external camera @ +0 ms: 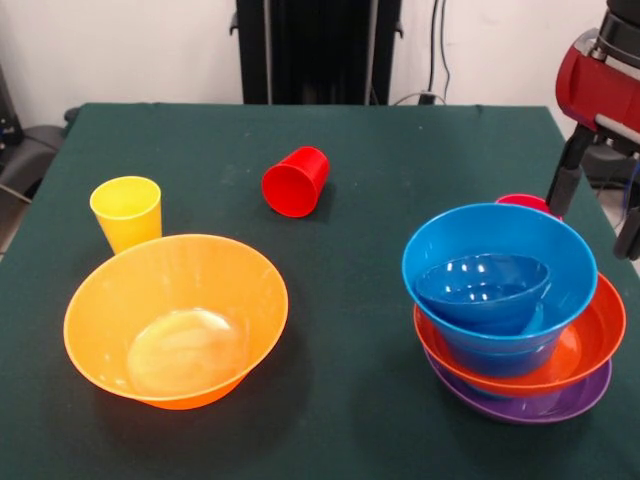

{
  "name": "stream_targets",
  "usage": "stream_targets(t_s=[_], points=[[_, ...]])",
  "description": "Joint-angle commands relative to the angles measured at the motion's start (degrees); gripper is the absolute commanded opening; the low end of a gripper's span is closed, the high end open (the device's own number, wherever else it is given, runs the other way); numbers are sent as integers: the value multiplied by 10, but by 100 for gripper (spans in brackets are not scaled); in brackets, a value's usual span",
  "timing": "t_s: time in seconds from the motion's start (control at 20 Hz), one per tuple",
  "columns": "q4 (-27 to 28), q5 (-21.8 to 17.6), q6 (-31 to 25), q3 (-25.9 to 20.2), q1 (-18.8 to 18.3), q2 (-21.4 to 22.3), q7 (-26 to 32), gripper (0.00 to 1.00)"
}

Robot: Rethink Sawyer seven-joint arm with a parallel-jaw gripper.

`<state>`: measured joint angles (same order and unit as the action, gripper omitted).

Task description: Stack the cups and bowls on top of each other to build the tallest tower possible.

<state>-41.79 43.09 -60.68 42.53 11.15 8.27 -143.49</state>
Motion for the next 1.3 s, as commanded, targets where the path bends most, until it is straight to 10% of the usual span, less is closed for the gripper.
stream_targets(t_s=[0.05, 1.3], points=[[-56, -15, 37, -74, 1, -10, -88, 100], [-117, -39, 135, -115, -22, -10, -11, 100]])
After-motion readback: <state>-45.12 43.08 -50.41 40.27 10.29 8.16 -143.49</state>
